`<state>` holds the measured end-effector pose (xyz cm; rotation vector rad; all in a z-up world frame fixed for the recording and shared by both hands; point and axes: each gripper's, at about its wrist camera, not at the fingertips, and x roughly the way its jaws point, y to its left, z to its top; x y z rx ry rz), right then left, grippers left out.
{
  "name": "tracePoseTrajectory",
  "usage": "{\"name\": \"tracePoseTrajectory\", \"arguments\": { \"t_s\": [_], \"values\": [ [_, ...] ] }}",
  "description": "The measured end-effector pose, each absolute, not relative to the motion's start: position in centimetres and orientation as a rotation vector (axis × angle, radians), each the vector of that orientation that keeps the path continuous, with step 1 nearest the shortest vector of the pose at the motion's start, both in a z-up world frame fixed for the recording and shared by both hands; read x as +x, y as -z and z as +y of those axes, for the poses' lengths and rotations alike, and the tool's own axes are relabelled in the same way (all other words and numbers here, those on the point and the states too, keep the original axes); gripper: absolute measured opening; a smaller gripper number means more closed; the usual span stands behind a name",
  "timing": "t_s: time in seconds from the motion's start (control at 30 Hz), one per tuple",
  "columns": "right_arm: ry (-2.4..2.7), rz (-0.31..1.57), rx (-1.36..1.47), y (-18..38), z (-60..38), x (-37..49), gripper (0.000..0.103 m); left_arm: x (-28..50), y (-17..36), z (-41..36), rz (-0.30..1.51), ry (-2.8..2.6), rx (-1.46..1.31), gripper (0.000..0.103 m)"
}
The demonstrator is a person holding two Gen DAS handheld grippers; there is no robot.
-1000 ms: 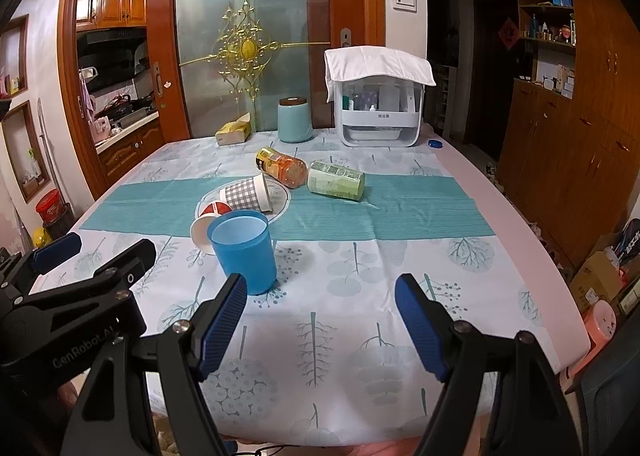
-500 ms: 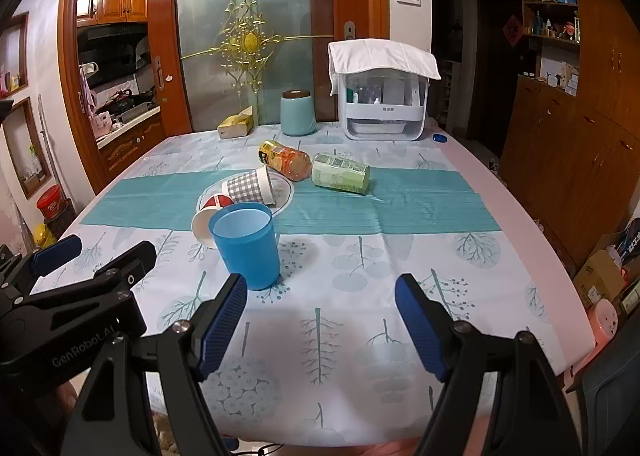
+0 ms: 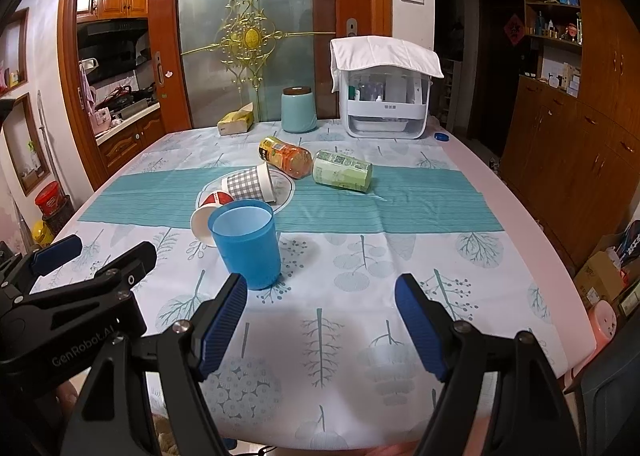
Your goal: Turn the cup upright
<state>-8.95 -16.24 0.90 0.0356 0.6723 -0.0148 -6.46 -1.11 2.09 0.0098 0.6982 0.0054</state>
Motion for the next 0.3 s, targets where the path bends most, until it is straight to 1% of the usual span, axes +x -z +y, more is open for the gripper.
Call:
{"name": "tracePoseTrajectory", "arguments": {
  "t_s": [0.3],
  "values": [
    [0.014,0.689,0.029,-0.37,-16.0,-8.21,0.077,-5.5,-1.39,-0.86,0.727,-0.001,0.004,0.091]
  ]
}}
